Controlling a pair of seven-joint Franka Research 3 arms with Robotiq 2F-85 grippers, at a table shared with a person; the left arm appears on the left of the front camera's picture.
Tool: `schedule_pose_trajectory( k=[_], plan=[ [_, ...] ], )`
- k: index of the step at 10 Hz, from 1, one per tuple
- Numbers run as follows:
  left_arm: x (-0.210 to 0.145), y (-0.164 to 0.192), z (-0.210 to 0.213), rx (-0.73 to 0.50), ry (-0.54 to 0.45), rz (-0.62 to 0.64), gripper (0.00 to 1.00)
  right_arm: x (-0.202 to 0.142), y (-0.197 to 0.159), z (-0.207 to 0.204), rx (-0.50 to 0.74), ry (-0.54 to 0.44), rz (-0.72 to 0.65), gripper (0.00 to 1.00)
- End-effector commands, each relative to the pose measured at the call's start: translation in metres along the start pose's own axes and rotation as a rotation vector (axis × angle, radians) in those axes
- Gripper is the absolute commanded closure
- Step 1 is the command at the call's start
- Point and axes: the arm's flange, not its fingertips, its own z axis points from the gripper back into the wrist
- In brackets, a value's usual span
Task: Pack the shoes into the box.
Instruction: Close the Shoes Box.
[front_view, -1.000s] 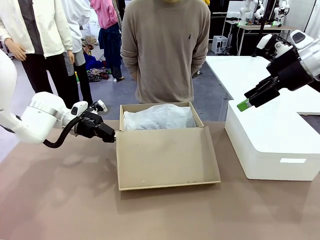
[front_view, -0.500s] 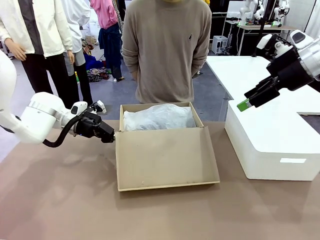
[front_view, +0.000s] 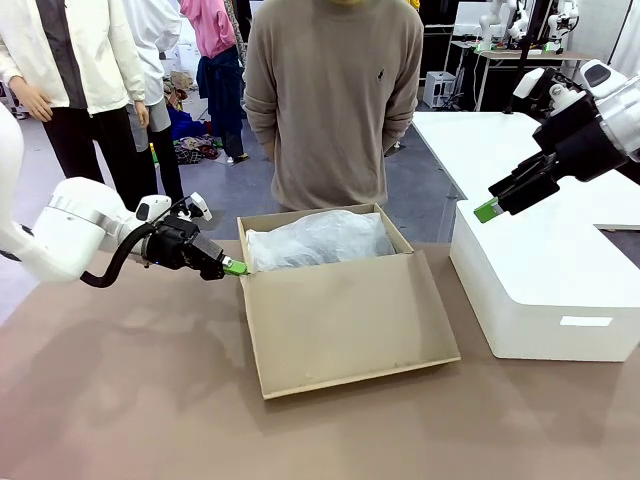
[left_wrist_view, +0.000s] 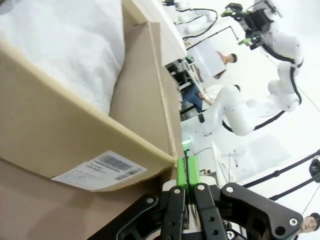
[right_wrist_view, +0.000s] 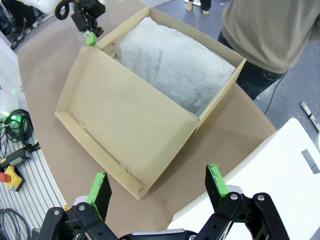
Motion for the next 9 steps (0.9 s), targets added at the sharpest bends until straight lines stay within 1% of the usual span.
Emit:
schedule_pose_trajectory(
  k=[1, 3, 4, 5, 7, 8, 9],
  plan=[
    [0.001, 0.001, 0.004, -0.068, -0.034, 0.006, 1.00, 0.001, -0.003, -0.001, 0.015, -0.028, 0.008, 0.00],
    [-0.001, 0.004, 0.005, -0.076, -0.053, 0.021, 1.00, 0.001, -0.003, -0.001, 0.015, -0.028, 0.008, 0.00],
    [-0.003, 0.001, 0.008, -0.048, -0.049, 0.019, 1.00, 0.001, -0.003, -0.001, 0.015, -0.028, 0.008, 0.00],
    [-0.006, -0.009, 0.016, 0.011, -0.039, 0.015, 1.00, 0.001, -0.003, -0.001, 0.015, -0.028, 0.008, 0.00],
    [-0.011, -0.040, 0.026, 0.207, 0.025, 0.005, 1.00, 0.001, -0.003, -0.001, 0.015, -0.028, 0.008, 0.00],
    [-0.014, -0.056, 0.027, 0.306, 0.068, 0.003, 1.00, 0.001, -0.003, -0.001, 0.015, -0.028, 0.008, 0.00],
    [-0.018, -0.070, 0.025, 0.366, 0.111, 0.006, 1.00, 0.001, -0.003, -0.001, 0.015, -0.028, 0.008, 0.00]
  ],
)
